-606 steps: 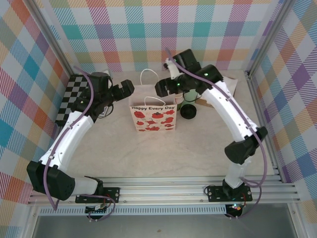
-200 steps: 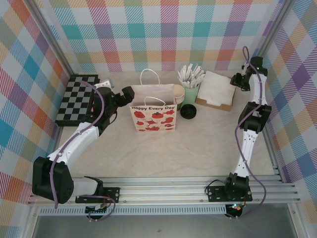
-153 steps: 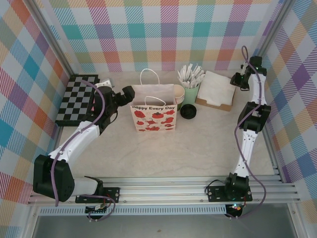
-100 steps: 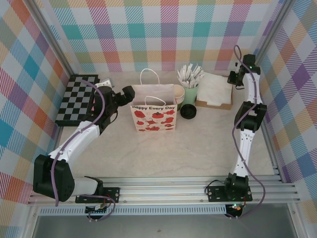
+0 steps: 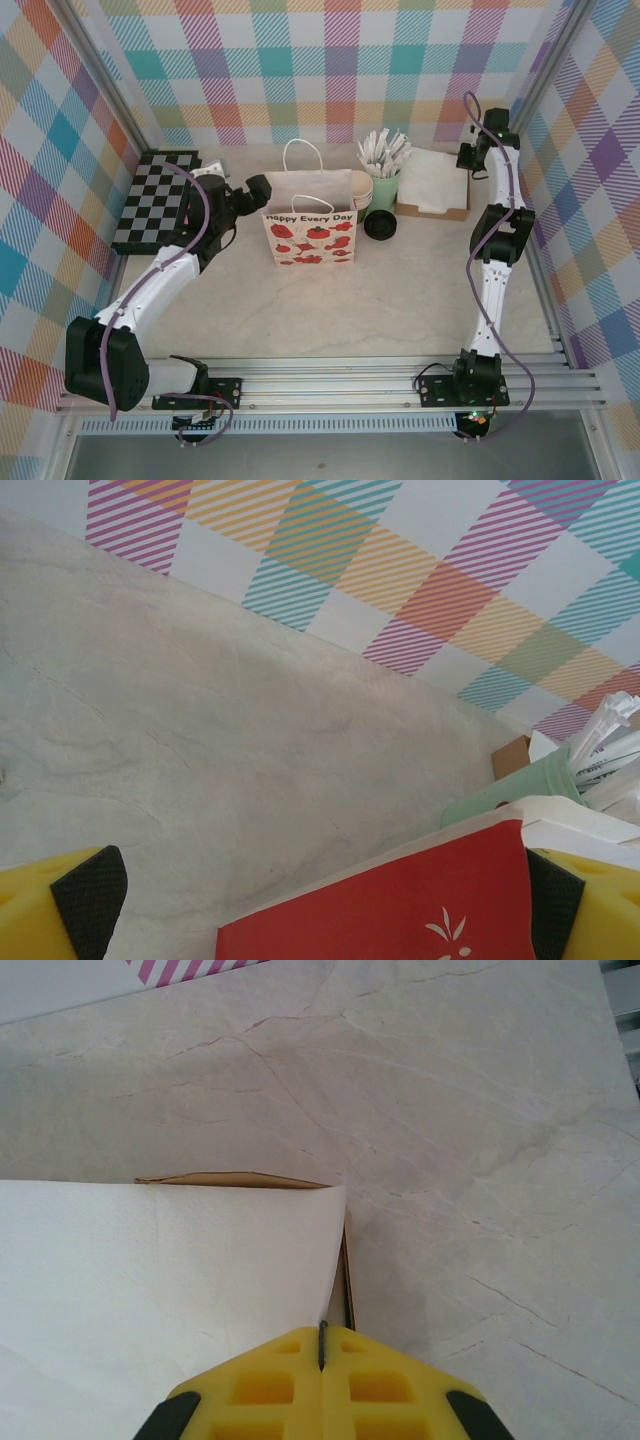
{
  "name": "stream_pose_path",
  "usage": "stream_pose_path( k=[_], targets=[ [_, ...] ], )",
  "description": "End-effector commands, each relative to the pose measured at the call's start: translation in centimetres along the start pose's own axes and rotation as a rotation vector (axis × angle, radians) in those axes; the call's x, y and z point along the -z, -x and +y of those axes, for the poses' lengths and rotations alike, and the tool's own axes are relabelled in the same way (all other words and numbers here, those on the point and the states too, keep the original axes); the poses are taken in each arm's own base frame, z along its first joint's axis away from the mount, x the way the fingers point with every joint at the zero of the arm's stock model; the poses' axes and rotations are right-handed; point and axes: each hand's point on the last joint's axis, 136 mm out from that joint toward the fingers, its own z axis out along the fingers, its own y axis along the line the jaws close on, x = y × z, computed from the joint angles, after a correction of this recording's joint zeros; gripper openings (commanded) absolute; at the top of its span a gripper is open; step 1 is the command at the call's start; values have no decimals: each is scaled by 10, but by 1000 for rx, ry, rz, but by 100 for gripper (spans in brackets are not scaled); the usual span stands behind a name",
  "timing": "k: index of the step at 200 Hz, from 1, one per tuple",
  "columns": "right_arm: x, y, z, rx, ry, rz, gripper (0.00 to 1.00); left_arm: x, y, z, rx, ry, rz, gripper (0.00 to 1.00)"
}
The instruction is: Pack the takeout coffee
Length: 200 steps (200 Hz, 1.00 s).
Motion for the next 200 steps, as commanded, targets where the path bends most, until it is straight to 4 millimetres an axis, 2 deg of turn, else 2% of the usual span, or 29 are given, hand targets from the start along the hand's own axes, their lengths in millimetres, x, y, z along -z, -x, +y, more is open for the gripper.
stream_pose_path(
  k=[1, 33, 59, 95, 112, 147, 182, 189, 200],
  targets=[
    [36, 27, 11, 14, 33, -74, 0, 11, 10, -3, -17, -11, -29, 100],
    [70, 37, 22, -10, 45, -99, 0, 28, 25, -10, -46, -37, -74, 100],
    [104, 46, 42, 0, 78, -141, 0, 52, 39, -21, -107, -75, -113, 100],
    [148, 53, 71, 20, 133, -205, 0, 76, 48, -41, -189, -167, -123, 100],
    [173, 57, 88, 22, 167, -243, 0, 80, 40, -70, -258, -306, -54, 100],
    [247, 61, 132, 19, 305, -330, 0, 85, 27, -126, -390, -492, 46, 100],
    [311, 45, 172, 104, 368, -397, 0, 115, 20, -187, -605, -704, 53, 100],
    [324, 40, 182, 118, 394, -405, 0, 120, 11, -194, -638, -737, 88, 100],
    [347, 32, 198, 151, 438, -424, 0, 125, 9, -208, -685, -782, 91, 100]
  ],
)
